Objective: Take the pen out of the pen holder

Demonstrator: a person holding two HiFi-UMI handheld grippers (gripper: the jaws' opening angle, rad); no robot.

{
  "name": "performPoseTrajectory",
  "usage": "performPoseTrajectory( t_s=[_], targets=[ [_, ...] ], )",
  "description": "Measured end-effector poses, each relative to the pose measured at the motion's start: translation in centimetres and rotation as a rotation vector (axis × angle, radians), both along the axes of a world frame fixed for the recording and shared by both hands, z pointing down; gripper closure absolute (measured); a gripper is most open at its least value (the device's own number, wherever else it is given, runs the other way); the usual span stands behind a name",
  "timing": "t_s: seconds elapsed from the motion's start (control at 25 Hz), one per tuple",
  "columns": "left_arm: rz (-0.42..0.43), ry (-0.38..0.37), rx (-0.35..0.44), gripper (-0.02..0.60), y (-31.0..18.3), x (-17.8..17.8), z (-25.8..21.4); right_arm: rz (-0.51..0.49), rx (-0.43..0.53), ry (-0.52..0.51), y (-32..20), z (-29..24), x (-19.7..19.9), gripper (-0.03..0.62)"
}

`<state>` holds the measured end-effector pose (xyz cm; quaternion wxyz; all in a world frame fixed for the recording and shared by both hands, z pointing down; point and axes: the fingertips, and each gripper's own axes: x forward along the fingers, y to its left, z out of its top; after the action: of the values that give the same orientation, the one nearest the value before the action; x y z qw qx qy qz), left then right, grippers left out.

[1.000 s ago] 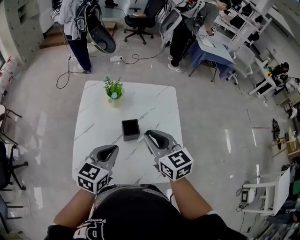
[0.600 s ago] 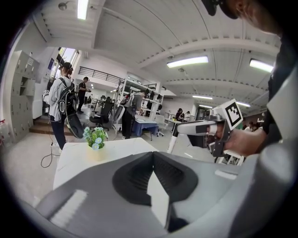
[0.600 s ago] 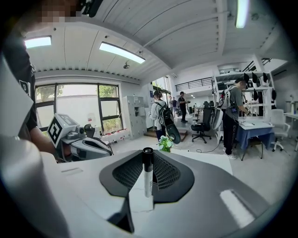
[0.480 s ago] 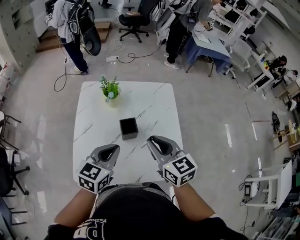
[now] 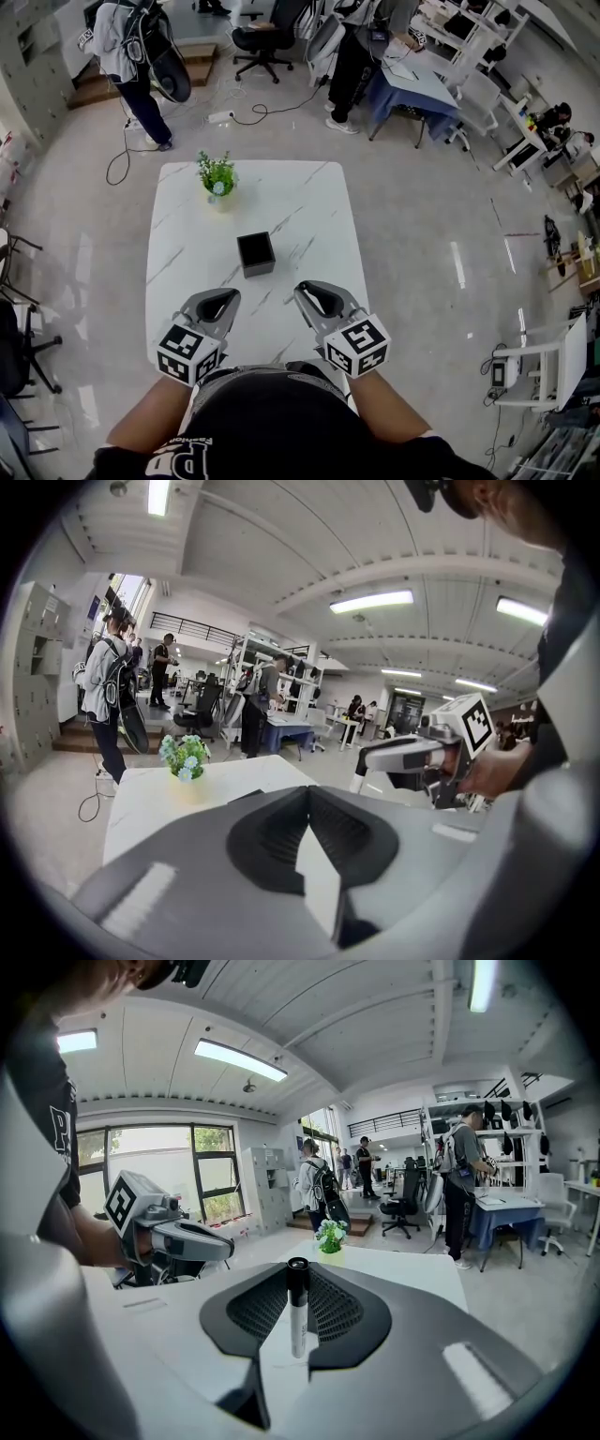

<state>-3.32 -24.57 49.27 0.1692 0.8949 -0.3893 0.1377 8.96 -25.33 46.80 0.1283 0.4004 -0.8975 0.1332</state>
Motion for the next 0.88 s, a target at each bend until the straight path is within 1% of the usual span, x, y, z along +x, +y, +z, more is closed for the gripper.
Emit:
performPoseTrajectory(
  t_s=[0.2, 0.88],
  targets=[
    [0.013, -0.003, 0.007, 0.525, 0.14, 0.57, -0.34, 0.001, -0.005, -0.004, 0.44, 0.23, 0.02, 0.529],
    [0.004, 0.001, 0.003, 0.525, -0.34, 0.52, -0.11, -0.01, -0.013, 0.008, 0.27, 0.76, -0.47, 0.53]
  ],
)
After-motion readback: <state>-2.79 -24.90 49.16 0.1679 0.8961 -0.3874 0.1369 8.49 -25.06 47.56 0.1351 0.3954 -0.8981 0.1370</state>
